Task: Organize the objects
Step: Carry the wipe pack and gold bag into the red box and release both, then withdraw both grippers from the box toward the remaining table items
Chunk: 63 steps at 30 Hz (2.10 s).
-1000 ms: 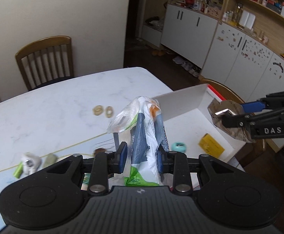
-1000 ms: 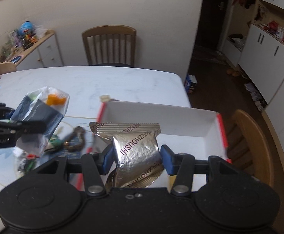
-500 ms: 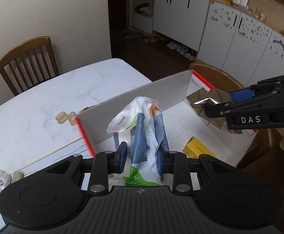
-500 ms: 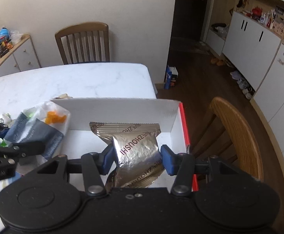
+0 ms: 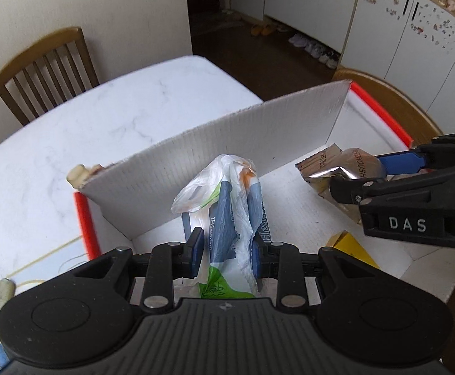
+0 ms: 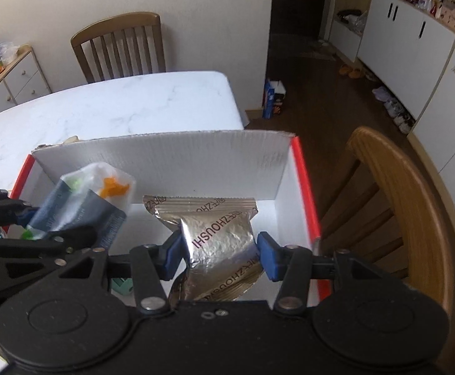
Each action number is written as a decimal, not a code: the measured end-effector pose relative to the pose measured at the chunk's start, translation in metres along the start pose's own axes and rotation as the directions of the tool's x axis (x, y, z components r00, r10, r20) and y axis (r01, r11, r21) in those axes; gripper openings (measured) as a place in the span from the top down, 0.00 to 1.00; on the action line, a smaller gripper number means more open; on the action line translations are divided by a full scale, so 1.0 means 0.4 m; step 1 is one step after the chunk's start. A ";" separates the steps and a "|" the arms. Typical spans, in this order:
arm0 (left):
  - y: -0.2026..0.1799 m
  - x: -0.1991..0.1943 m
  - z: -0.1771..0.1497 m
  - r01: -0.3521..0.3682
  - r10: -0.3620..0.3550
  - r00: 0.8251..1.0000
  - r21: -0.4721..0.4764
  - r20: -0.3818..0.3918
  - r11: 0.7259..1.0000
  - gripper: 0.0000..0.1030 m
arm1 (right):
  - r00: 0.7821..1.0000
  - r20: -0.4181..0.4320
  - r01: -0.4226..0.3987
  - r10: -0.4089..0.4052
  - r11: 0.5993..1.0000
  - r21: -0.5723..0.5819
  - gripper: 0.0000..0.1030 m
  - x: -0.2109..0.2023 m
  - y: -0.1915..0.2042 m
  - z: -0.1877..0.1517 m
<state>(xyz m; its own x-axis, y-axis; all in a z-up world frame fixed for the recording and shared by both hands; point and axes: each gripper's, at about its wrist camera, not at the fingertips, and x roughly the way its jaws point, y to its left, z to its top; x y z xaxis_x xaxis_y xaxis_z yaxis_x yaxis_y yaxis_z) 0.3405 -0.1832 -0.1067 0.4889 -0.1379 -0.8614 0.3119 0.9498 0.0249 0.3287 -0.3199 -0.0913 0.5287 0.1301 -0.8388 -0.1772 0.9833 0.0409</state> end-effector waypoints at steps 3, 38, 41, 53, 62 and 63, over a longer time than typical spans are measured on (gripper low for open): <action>-0.006 0.021 0.003 -0.011 0.011 1.000 0.007 -0.019 1.000 0.72 | 1.000 -0.029 0.012 -0.012 1.000 -0.004 0.52 0.026 0.000 0.003; -0.005 0.029 0.006 0.011 -0.016 0.997 -0.062 -0.081 0.998 0.37 | 0.993 -0.113 -0.042 0.045 0.999 0.033 0.44 0.065 0.000 0.013; -0.001 0.003 0.002 0.021 -0.025 0.998 -0.068 -0.060 0.998 0.37 | 0.995 -0.090 -0.048 0.051 0.998 0.029 0.42 0.036 -0.004 0.017; 0.027 -0.148 -0.024 0.091 -0.088 0.995 -0.063 0.053 0.994 0.37 | 0.996 -0.018 -0.091 0.091 0.996 0.011 0.37 -0.092 -0.004 0.002; 0.081 -0.272 -0.072 0.108 -0.097 0.985 -0.075 0.144 0.991 0.37 | 0.988 0.048 -0.149 0.150 0.989 -0.018 0.30 -0.194 0.039 -0.024; 0.088 -0.284 -0.079 0.107 -0.094 0.984 -0.074 0.154 0.992 0.37 | 0.986 0.055 -0.155 0.156 0.988 -0.020 0.29 -0.205 0.045 -0.025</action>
<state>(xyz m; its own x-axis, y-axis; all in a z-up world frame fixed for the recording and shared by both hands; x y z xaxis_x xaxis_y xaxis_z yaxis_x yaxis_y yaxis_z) 0.2701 -0.1250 -0.0238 0.5768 -0.2686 -0.7714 0.3010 0.9478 -0.1049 0.2738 -0.3143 -0.0274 0.5391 0.2888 -0.7912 -0.2739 0.9484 0.1596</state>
